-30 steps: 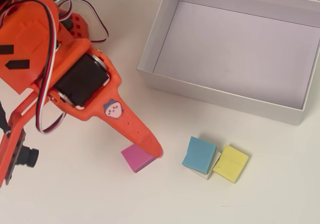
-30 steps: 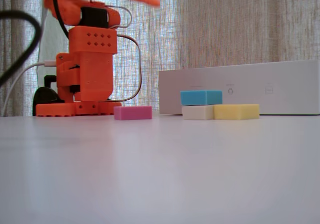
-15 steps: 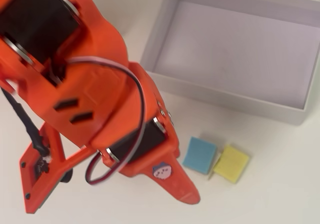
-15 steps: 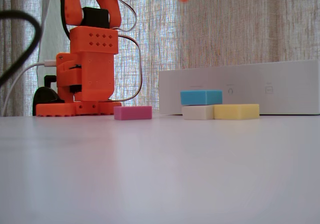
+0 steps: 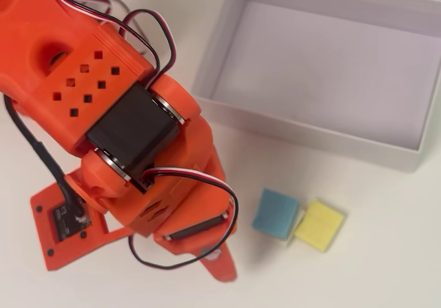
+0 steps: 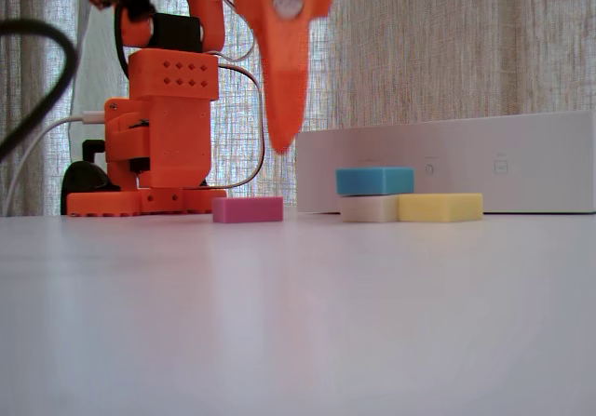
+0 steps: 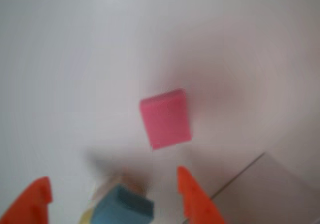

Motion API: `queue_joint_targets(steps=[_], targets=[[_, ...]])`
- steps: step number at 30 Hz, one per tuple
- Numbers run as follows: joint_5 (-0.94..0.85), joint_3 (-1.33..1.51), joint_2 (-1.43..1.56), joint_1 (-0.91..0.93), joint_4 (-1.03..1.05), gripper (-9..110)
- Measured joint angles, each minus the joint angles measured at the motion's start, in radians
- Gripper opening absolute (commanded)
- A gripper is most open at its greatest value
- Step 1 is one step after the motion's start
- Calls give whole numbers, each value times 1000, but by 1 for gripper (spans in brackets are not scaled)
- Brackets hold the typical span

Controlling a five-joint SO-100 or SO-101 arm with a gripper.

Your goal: Grasp the pink cuboid and put it in the bin.

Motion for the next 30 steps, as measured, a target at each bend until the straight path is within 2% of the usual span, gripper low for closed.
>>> queue_joint_targets(steps=[5, 17, 21, 30], targets=[[0, 83, -2, 0, -18, 33], [-43, 95, -63, -6, -34, 32], [-48, 98, -74, -23, -34, 27], [-63, 106, -78, 9, -64, 27]])
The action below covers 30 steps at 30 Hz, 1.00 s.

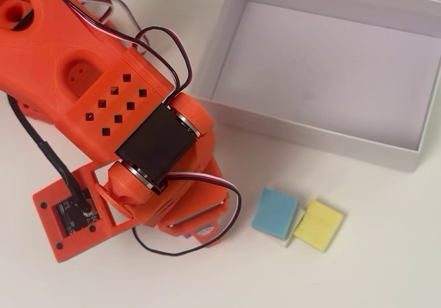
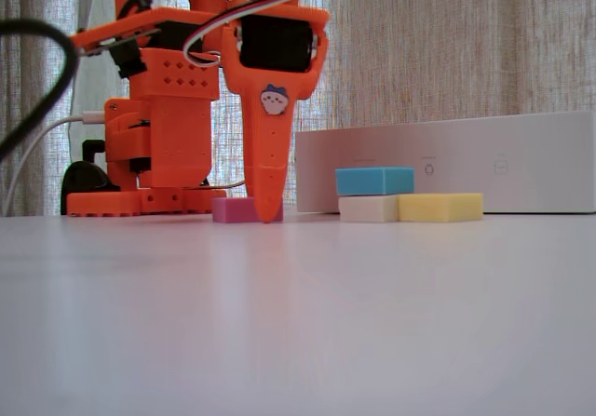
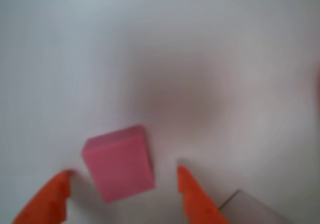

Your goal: Grasp the pink cuboid and put it in the bin.

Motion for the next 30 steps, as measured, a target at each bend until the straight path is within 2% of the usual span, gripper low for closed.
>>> queue_joint_targets(steps=[12, 15, 20, 30], targets=[[-20, 26, 2, 52, -31, 27], [-21, 35, 2, 52, -43, 18], [-34, 54, 11, 63, -77, -8], [-87, 35, 80, 63, -51, -8]])
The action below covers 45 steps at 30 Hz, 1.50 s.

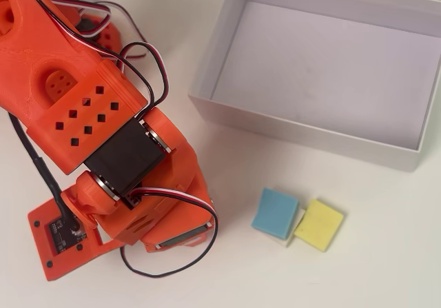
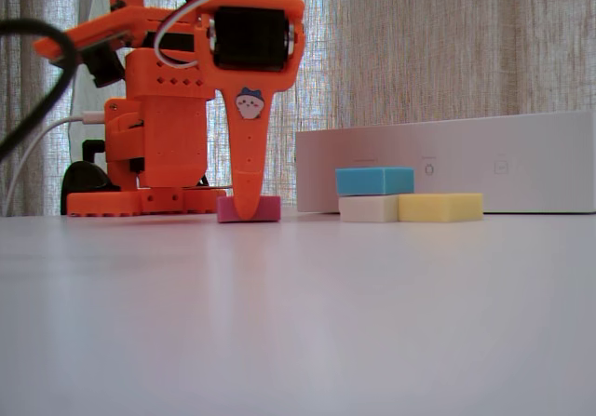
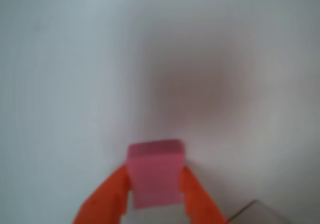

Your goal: Grasp the pink cuboid and put it in the bin.

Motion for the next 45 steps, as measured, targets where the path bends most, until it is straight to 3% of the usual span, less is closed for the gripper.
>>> queue_joint_targets(steps=[7, 16, 22, 32, 40, 45], targets=[[-123, -316, 299, -89, 130, -8], [-249, -463, 534, -492, 146, -8], [-357, -198, 611, -696, 44, -8], [-572, 431, 839, -709, -224, -8], [-580, 604, 973, -672, -265, 49], [-580, 595, 994, -657, -342, 48]])
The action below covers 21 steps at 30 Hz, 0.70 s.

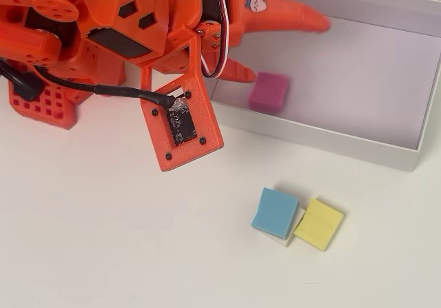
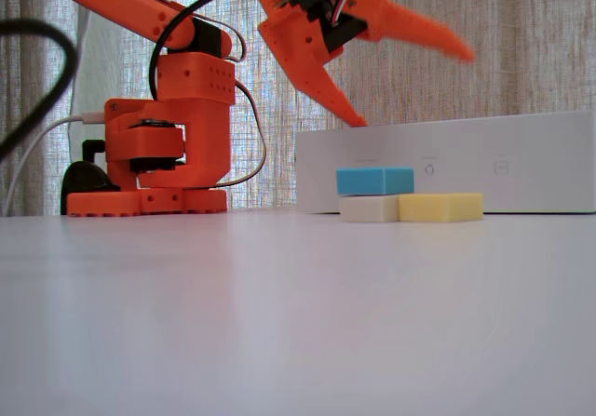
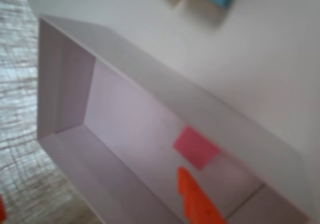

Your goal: Grasp the pink cuboid and put it in the bin.

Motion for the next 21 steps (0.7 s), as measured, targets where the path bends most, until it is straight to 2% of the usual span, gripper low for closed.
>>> queue_joint_targets(steps=[5, 10, 12, 15, 21], targets=[[0, -110, 28, 133, -172, 36], [0, -150, 120, 350, -434, 33], [0, -152, 178, 426, -471, 33], [0, -138, 304, 509, -399, 31], [18, 23, 534, 611, -26, 31]])
